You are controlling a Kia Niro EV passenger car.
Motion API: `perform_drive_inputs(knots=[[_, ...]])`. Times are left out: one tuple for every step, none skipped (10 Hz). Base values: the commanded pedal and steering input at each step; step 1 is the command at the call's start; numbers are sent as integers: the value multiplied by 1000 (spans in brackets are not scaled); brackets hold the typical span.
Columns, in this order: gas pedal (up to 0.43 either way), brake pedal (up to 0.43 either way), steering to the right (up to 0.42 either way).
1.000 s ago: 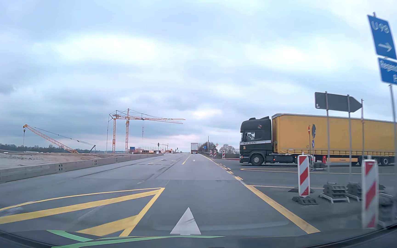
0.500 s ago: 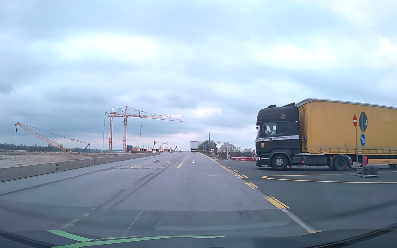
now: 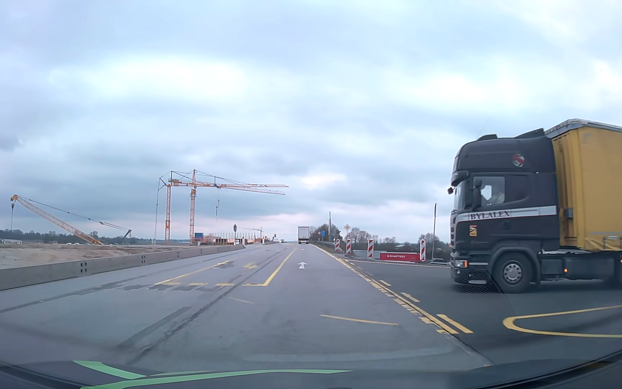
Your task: Follow the waypoints while adhering to traffic rules and regulations
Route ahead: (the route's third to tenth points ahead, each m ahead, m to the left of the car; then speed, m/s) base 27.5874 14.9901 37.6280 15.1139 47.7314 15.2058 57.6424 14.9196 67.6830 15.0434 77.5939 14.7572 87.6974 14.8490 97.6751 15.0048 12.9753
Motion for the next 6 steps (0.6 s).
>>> perform_drive_inputs(knots=[[157, 0, 2], [157, 0, 2], [157, 0, 2], [157, 0, 2], [157, 0, 2], [157, 0, 2]])
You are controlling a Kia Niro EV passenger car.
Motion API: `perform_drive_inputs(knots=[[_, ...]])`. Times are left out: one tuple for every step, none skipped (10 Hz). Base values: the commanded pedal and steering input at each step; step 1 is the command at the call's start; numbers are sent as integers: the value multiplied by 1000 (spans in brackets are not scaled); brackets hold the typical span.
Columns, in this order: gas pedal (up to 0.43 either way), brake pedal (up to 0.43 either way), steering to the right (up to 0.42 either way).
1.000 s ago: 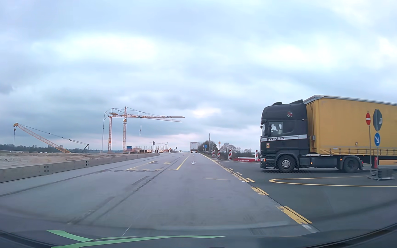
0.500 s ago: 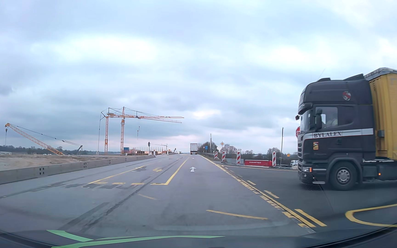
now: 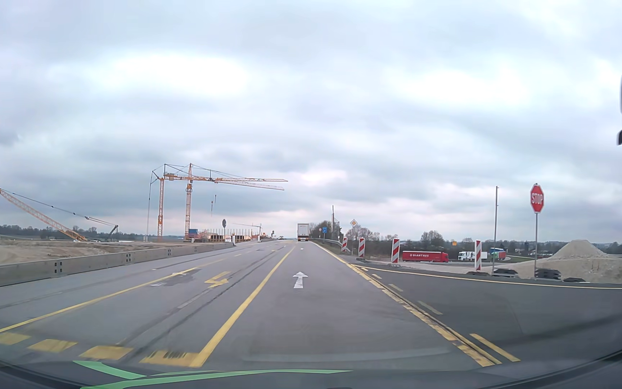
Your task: Follow the waypoints while adhering to traffic rules and regulations
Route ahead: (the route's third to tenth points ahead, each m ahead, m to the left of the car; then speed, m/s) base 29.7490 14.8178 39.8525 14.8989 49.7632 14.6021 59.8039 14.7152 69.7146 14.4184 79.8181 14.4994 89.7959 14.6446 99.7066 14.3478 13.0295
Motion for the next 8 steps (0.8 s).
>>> perform_drive_inputs(knots=[[157, 0, 2], [157, 0, 2], [150, 0, 2], [150, 0, 2], [150, 0, 2], [150, 0, 2], [150, 0, 2], [150, 0, 2]])
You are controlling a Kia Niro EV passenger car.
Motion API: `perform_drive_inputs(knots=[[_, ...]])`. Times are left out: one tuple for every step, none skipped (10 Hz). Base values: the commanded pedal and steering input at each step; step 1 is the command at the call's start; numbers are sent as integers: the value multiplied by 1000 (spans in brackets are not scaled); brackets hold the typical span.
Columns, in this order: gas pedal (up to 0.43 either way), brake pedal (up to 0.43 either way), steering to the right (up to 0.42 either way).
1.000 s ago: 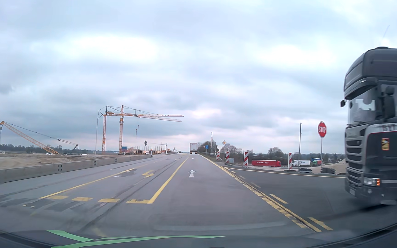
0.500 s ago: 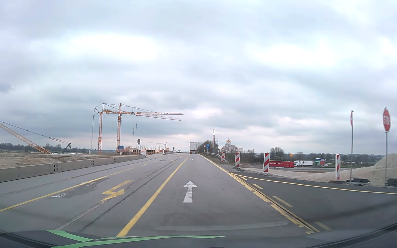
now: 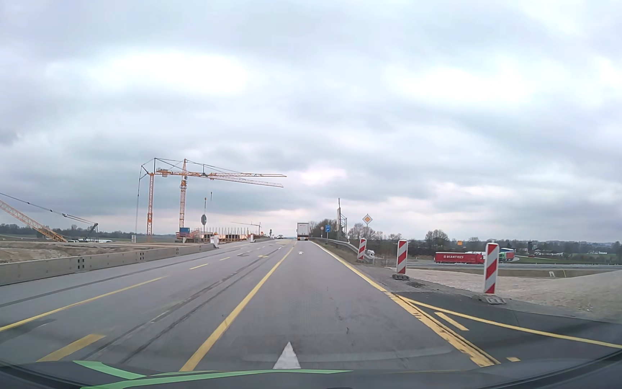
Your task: Follow the waypoints while adhering to traffic rules and regulations
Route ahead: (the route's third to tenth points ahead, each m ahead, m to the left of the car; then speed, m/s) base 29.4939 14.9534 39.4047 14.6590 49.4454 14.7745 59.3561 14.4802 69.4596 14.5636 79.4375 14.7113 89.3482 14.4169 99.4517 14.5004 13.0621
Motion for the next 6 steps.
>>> perform_drive_inputs(knots=[[138, 0, 2], [138, 0, 2], [138, 0, 2], [138, 0, 2], [138, 0, 2], [138, 0, 2]])
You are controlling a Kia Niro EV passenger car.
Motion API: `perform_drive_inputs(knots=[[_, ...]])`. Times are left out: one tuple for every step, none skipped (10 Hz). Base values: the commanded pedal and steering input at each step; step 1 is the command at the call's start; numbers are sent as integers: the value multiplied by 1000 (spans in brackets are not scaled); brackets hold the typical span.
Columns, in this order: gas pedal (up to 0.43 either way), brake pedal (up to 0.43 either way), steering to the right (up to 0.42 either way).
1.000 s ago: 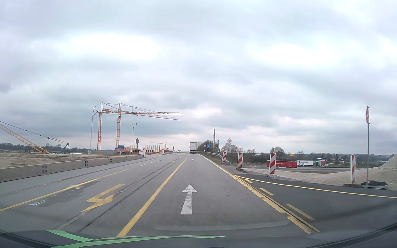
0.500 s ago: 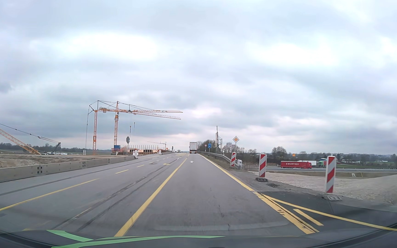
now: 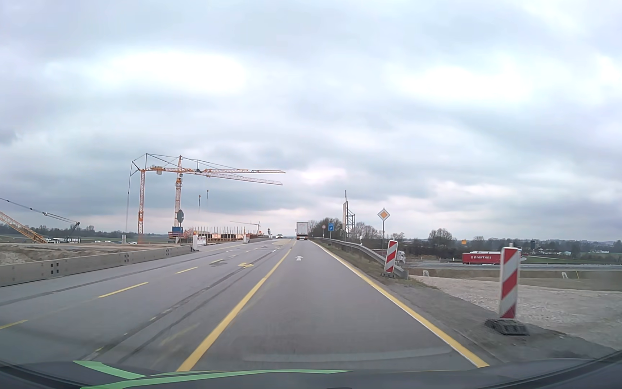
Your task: Follow the waypoints while adhering to traffic rules and regulations
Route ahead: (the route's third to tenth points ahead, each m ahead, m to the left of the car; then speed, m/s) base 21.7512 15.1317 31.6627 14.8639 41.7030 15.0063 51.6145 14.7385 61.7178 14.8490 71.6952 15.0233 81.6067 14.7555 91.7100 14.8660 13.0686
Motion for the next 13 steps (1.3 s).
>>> perform_drive_inputs(knots=[[138, 0, 2], [138, 0, 2], [138, 0, 2], [138, 0, 2], [138, 0, 1], [138, 0, 0], [138, 0, 1], [138, 0, 0], [138, 0, 0], [138, 0, 1], [138, 0, 1], [138, 0, 0], [130, 0, 0]])
